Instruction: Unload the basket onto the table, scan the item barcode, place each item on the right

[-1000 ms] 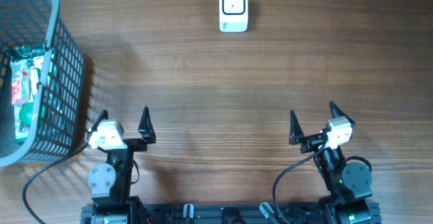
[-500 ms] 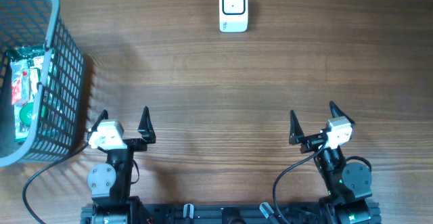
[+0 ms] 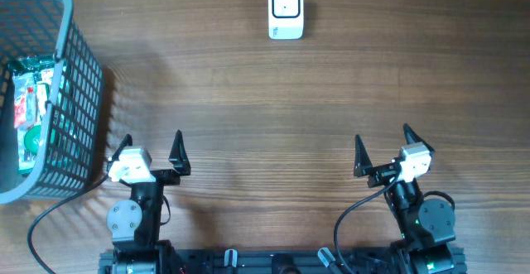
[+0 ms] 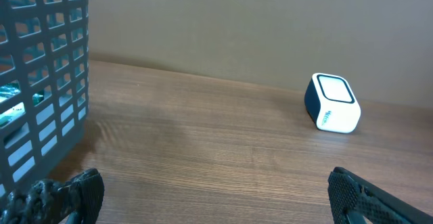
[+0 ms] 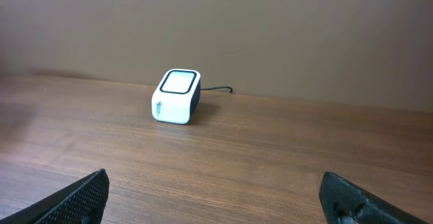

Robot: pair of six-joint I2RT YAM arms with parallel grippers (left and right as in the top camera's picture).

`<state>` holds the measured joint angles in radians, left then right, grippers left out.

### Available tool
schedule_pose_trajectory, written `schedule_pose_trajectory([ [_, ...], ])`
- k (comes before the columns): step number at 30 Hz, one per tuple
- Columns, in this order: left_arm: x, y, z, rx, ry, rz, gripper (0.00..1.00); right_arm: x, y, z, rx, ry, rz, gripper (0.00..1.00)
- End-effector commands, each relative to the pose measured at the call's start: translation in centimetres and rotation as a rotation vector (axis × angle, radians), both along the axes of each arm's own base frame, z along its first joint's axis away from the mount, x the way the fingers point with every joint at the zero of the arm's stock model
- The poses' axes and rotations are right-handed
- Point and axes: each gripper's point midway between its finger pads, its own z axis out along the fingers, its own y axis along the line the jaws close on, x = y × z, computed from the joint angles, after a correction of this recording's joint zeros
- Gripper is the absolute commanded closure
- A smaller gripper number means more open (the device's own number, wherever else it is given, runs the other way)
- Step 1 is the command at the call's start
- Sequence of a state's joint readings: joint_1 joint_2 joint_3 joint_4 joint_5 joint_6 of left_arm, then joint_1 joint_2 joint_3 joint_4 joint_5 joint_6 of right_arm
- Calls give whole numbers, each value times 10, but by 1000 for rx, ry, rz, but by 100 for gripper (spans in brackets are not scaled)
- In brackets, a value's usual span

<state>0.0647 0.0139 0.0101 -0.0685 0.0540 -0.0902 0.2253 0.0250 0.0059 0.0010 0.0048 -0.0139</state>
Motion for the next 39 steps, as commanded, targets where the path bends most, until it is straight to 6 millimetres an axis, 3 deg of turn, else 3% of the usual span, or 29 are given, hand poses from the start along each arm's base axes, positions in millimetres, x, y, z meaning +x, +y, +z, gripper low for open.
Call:
schedule_pose_trajectory([
  [1, 0, -3, -2, 14, 2, -17, 0, 1, -4, 0, -12, -4, -24, 0],
  [17, 0, -3, -2, 15, 2, -17, 0, 1, -4, 0, -12, -4, -25, 0],
  [23, -1, 19, 13, 24, -55, 111, 0, 1, -4, 0, -12, -4, -25, 0],
  [27, 0, 9, 24, 23, -102, 52, 0, 1, -4, 0, -12, -4, -24, 1],
  [30, -1, 5, 41, 15, -170, 28, 0, 1, -4, 0, -12, -4, -25, 0],
  [34, -8, 3, 78, 2, -295, 20, 0, 1, -4, 0, -11, -4, -24, 0],
  [39, -33, 1, 155, -26, -473, 8, 0, 1, -4, 0, -12, -4, -24, 0],
])
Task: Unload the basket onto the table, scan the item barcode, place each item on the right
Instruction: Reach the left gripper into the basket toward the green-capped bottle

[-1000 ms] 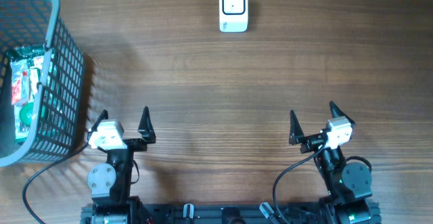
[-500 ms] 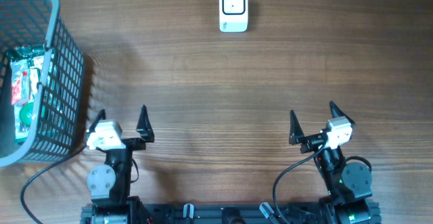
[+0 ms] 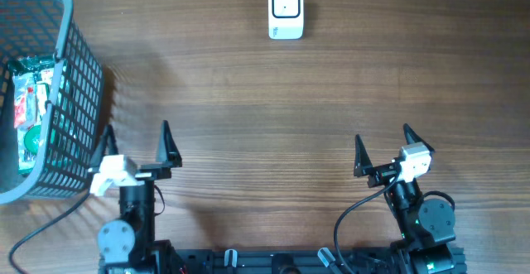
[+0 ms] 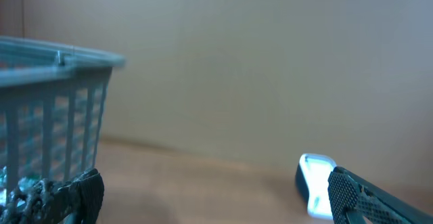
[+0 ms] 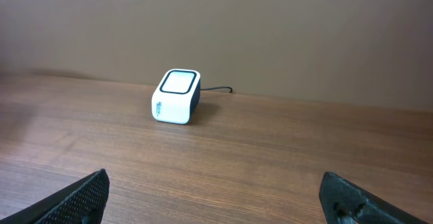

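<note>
A white barcode scanner (image 3: 286, 10) stands at the far middle of the table, also in the right wrist view as the scanner (image 5: 176, 97) and partly behind a finger in the left wrist view as the scanner (image 4: 314, 183). Packaged items (image 3: 29, 108) in red, white and green lie in the grey mesh basket (image 3: 79, 92) at the far left. My left gripper (image 3: 135, 139) is open and empty, next to the basket's near right corner. My right gripper (image 3: 382, 140) is open and empty at the near right.
The basket's wall (image 4: 47, 136) fills the left of the left wrist view. The scanner's cable (image 5: 218, 88) runs back toward the wall. Wooden tabletop (image 3: 265, 117) spreads between the grippers and the scanner.
My left gripper has shifted left toward the basket and its camera now looks higher, showing the basket's rim and more wall. The right arm has not moved.
</note>
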Robot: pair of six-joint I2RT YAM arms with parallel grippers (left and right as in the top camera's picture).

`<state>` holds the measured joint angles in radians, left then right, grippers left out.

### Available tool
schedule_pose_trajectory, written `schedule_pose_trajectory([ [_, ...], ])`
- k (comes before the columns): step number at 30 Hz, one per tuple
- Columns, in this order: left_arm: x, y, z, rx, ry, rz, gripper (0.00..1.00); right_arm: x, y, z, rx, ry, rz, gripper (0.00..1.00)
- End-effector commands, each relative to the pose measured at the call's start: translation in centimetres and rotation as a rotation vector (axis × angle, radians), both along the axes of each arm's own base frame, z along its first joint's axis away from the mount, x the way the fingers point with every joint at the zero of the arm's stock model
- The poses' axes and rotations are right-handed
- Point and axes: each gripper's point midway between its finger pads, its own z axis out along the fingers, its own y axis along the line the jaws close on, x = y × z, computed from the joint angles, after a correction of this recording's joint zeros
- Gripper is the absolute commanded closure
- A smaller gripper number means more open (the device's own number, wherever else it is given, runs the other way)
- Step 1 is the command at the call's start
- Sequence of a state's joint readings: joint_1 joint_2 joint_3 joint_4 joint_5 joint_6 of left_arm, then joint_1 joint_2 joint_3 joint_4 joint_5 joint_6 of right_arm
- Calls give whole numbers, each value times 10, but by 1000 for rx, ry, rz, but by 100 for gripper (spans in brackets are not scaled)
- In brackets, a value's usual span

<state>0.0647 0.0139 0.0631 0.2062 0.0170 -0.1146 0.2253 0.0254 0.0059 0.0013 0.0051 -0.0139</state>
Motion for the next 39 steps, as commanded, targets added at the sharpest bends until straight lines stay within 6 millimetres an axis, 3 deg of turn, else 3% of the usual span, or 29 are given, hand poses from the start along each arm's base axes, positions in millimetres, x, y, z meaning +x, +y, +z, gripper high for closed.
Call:
schedule_pose_trajectory([
  [1, -29, -5, 76, -10, -176, -29, 0, 1, -4, 0, -12, -4, -24, 0],
  [7, -71, -8, 174, -47, -329, -52, 0, 1, -4, 0, -12, -4, -24, 0],
  [9, -76, -8, 199, -47, -316, -51, 0, 1, -4, 0, -12, -4, -24, 0],
  [13, -68, -8, 239, -49, -206, -44, 0, 1, -4, 0, -12, -4, -24, 0],
  [17, -44, -15, 264, -51, -11, -87, 0, 1, -4, 0, -12, -4, -24, 0],
  [21, -6, -25, 263, -44, 264, -148, 0, 1, -4, 0, -12, -4, -24, 0],
  [25, 37, -26, 235, -60, 562, -165, 0, 1, -4, 0, -12, -4, -24, 0],
  [32, 105, -16, 201, -50, 740, -138, 0, 1, -4, 0, -12, -4, -24, 0],
  [35, 124, 5, 193, -29, 752, -43, 0, 1, -4, 0, -12, -4, -24, 0],
  [39, 130, 61, 188, -50, 759, 170, 0, 1, -4, 0, -12, -4, -24, 0],
])
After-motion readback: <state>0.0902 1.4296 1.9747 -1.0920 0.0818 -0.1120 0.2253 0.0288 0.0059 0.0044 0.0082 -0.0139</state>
